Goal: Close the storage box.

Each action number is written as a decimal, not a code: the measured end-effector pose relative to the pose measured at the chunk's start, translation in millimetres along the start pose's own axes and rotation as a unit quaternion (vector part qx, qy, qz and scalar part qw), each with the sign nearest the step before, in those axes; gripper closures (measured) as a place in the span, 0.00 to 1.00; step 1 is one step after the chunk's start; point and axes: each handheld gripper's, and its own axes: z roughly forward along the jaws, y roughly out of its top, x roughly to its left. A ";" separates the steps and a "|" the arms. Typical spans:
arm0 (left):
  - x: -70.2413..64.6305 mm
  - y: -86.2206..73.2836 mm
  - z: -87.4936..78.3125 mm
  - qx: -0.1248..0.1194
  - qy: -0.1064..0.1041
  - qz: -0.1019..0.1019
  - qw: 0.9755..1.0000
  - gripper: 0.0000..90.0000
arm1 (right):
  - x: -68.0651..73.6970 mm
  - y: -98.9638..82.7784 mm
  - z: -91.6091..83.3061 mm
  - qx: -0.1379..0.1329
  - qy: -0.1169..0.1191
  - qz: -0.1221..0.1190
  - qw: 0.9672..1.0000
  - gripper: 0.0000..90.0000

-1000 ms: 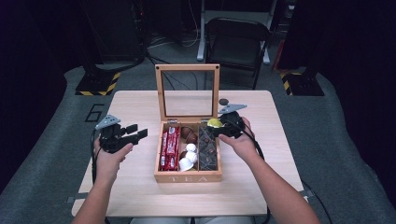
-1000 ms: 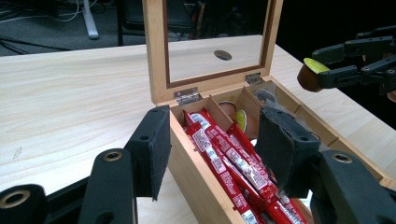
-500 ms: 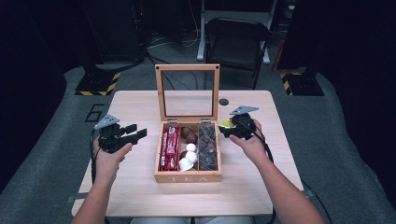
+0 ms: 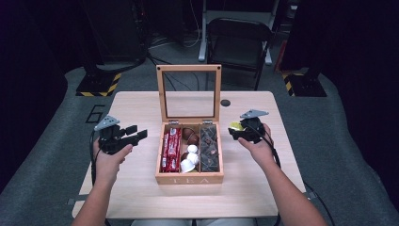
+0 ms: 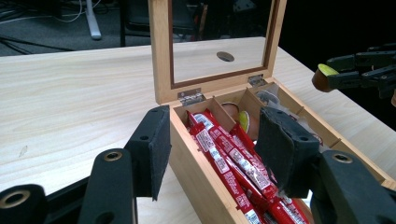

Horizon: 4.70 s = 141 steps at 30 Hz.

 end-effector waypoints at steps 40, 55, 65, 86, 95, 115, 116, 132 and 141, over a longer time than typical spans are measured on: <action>-0.7 -0.9 3.3 0.006 -0.003 0.000 1.000 0.50 | -52.6 -83.3 -5.1 0.039 -0.103 0.100 0.989 0.42; 0.8 -1.8 2.3 0.005 -0.001 -0.002 1.000 0.50 | -64.0 -102.8 -9.5 0.041 -0.120 0.120 0.985 0.42; 1.3 -3.5 5.3 0.009 -0.001 -0.002 1.000 0.50 | -66.6 -111.1 -6.7 0.049 -0.107 0.130 0.985 0.33; 3.2 -2.9 1.8 0.005 -0.002 -0.005 1.000 0.50 | -70.8 -110.8 -15.4 0.034 -0.120 0.137 0.983 0.26; 0.8 -3.2 2.9 0.005 -0.004 -0.001 1.000 0.50 | -72.2 -107.1 -25.9 0.017 -0.128 0.141 0.982 0.26; 0.5 -3.8 3.6 0.012 -0.009 -0.002 1.000 0.50 | -32.1 -64.7 -32.8 0.015 -0.072 0.064 0.995 0.42; 0.1 -3.7 3.7 0.012 -0.010 -0.001 1.000 0.50 | -28.5 -61.2 -32.5 0.017 -0.067 0.056 0.996 0.43; 0.5 -3.1 3.5 0.012 -0.012 -0.001 1.000 0.50 | 5.1 2.6 -19.6 -0.001 -0.003 -0.012 1.000 0.45; 1.3 -3.6 4.3 0.010 -0.012 -0.005 1.000 0.49 | 9.2 30.7 -11.9 -0.007 0.012 0.000 1.000 0.43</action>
